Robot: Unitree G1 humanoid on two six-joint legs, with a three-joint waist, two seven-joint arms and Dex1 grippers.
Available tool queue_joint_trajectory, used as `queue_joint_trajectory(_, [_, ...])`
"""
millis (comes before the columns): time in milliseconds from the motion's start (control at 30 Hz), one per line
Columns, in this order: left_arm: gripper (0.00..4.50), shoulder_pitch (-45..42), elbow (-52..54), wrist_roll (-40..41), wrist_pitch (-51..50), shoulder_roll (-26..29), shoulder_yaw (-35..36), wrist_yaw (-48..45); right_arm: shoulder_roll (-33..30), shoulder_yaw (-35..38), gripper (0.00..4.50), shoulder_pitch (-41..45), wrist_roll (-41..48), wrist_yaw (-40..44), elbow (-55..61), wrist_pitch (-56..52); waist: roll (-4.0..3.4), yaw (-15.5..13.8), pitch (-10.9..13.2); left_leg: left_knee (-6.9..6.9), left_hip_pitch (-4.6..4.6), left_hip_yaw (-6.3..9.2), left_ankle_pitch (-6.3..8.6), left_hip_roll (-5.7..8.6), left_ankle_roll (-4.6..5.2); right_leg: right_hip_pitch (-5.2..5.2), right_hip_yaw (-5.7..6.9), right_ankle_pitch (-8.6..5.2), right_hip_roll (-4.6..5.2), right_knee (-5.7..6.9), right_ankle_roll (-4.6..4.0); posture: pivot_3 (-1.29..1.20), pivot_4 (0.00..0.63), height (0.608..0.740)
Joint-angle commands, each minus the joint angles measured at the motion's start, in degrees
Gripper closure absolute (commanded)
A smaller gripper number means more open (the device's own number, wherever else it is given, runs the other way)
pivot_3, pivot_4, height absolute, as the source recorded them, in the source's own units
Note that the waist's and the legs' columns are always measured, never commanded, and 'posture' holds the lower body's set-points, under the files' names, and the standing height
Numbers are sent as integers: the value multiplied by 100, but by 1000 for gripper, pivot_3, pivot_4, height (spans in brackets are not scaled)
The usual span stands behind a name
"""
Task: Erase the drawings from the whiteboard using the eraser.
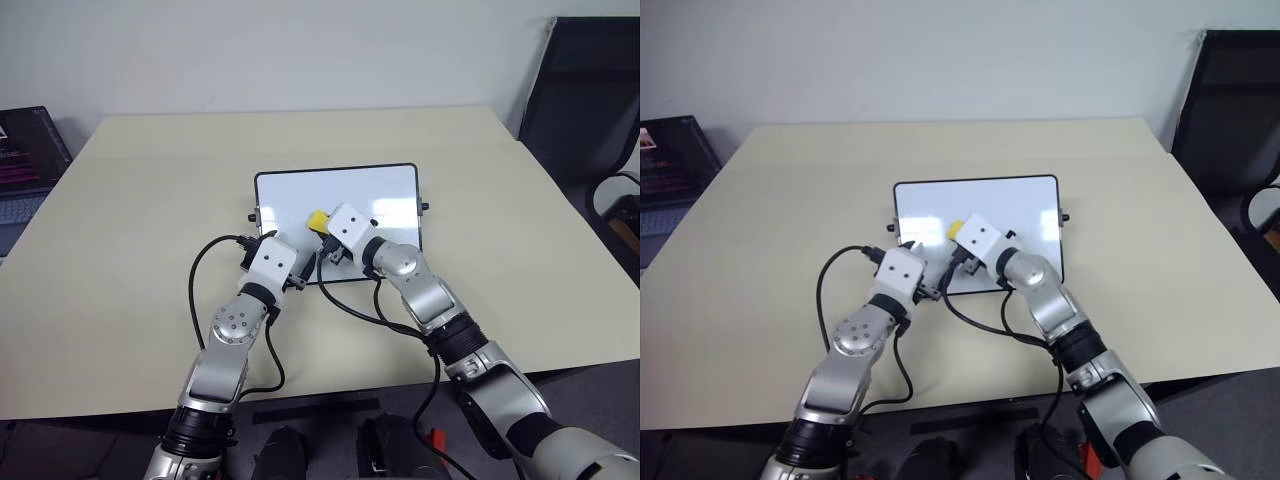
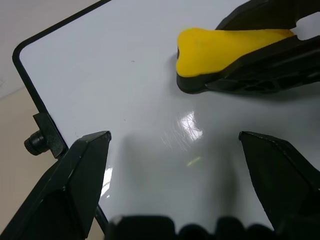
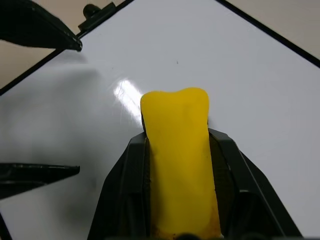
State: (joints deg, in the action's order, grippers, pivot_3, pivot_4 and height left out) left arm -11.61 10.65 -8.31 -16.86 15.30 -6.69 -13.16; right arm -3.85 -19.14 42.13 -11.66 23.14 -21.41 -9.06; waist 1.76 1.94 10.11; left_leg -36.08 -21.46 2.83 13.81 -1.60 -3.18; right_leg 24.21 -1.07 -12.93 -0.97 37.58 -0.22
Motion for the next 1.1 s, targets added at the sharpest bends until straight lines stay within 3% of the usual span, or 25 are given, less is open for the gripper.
queue_joint_trajectory(33, [0,26,313,-12,37,-5,49,25,66,335,3278,-46,371,7,360,328,0,-4,1,0,-7,2,0,0,0,3,1,0,0,-5,1,0,150,740])
queue_joint_trajectory(400, [0,-30,312,80,96,70,145,-53,-654,801,3278,-1131,951,491,2097,140,-2,-30,2,3,-33,26,1,-1,-1,3,6,3,2,-44,4,0,150,740])
queue_joint_trajectory(833, [0,-312,125,303,393,-34,5,-342,-1030,1048,3278,-1527,856,141,2521,-231,-2,-19,2,3,-31,24,1,0,-1,1,7,3,1,-43,5,0,150,740])
queue_joint_trajectory(1100, [0,-703,-41,1536,923,-444,-412,-1792,-1659,1929,3278,-2105,880,-104,3827,-1490,0,-122,3,1,-43,22,1,9,-2,1,9,7,5,-58,12,0,150,740])
